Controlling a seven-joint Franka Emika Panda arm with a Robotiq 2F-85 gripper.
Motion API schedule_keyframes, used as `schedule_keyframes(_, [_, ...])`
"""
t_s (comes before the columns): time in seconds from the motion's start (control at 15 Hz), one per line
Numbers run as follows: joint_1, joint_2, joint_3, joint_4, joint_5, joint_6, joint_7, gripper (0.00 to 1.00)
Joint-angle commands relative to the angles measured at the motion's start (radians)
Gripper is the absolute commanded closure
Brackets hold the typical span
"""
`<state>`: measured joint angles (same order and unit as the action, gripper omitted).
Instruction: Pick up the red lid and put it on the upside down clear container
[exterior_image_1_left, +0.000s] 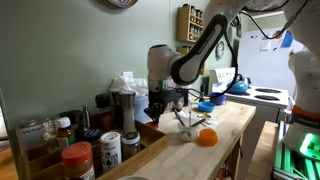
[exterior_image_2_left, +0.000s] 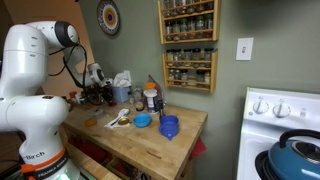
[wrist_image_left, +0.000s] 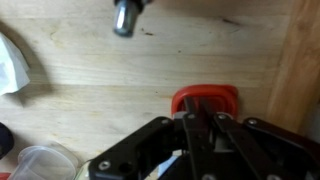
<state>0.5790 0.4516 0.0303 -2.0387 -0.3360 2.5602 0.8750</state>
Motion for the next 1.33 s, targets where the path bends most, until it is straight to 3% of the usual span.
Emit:
schedule_keyframes(0.0, [-0.059,-0.067,0.053,-0.069,0.033,0.073,-0.085,0.56])
schedule_keyframes(0.53, [-0.14,0.02,0.079,-0.033,0.104,0.135,-0.211,0.0])
schedule_keyframes(0.6, [-0.101,-0.007,0.044,-0.031,0.073,0.097,-0.171,0.0])
schedule_keyframes(0.67, [-0.104,0.001,0.042,-0.03,0.079,0.102,-0.18,0.07])
schedule_keyframes(0.8, [-0.103,0.0,0.04,-0.028,0.079,0.102,-0.18,0.0])
schedule_keyframes(0.87, [-0.11,0.005,0.049,-0.024,0.091,0.097,-0.19,0.06])
schedule_keyframes(0.93, [-0.102,0.01,0.04,-0.022,0.082,0.091,-0.18,0.25])
schedule_keyframes(1.0, [-0.105,0.015,0.043,-0.02,0.087,0.092,-0.184,0.26])
schedule_keyframes(1.27, [-0.106,0.037,0.047,-0.014,0.095,0.091,-0.19,0.58])
